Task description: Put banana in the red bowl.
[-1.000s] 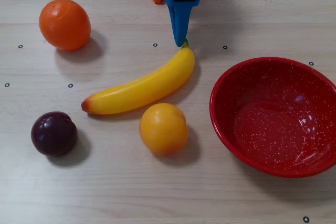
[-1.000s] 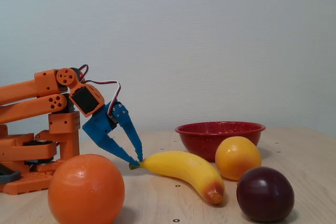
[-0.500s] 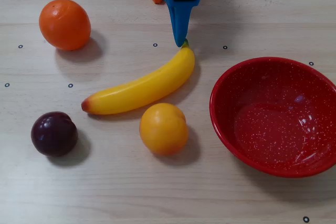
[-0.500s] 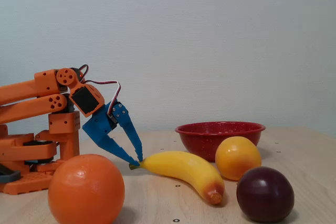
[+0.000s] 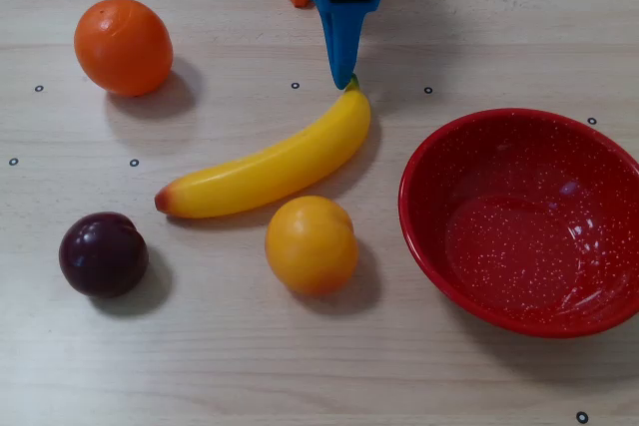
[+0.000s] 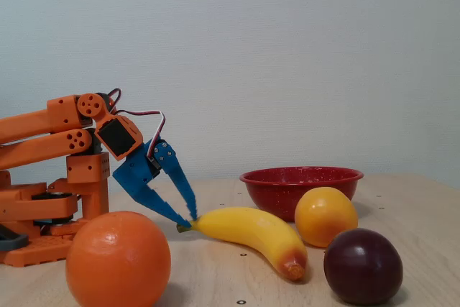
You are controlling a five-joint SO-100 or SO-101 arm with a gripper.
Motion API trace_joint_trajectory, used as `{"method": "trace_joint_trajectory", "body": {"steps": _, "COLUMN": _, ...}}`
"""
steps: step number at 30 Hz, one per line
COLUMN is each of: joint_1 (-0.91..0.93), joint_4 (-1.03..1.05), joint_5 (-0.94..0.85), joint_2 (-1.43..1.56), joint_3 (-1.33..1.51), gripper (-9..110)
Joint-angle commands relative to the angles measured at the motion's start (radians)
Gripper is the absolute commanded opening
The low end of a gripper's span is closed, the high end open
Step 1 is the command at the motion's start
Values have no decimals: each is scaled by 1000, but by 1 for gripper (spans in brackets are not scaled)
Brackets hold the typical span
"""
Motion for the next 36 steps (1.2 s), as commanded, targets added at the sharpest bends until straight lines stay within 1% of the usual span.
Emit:
{"method": "trace_joint_trajectory", "body": {"steps": 1, "joint_1": 3, "joint_4": -9, "joint_5": 8, "joint_2": 17, "joint_3": 12, "gripper": 2}}
{"method": "trace_joint_trajectory", "body": {"steps": 4, "joint_1": 3, "joint_4": -9, "joint_5": 6, "joint_2": 17, "joint_3": 12, "gripper": 0}}
{"method": "trace_joint_trajectory", "body": {"steps": 20, "joint_1": 0, "joint_4": -6, "joint_5": -5, "joint_2": 17, "joint_3": 12, "gripper": 0}}
{"method": "trace_joint_trajectory", "body": {"steps": 24, "joint_1": 2, "joint_4": 8, "joint_5": -34, "joint_2": -3, "joint_3": -6, "gripper": 0}}
{"method": "trace_joint_trajectory", "body": {"steps": 29, "joint_1": 14, "joint_4": 11, "joint_5": -84, "joint_2": -89, "joint_3": -109, "gripper": 0}}
{"method": "trace_joint_trajectory", "body": {"steps": 32, "joint_1": 31, "joint_4": 52, "joint_5": -123, "joint_2": -146, "joint_3": -202, "gripper": 0}}
{"method": "trace_joint_trajectory", "body": {"steps": 36, "joint_1": 72, "joint_4": 92, "joint_5": -216, "joint_2": -227, "joint_3": -316, "gripper": 0}}
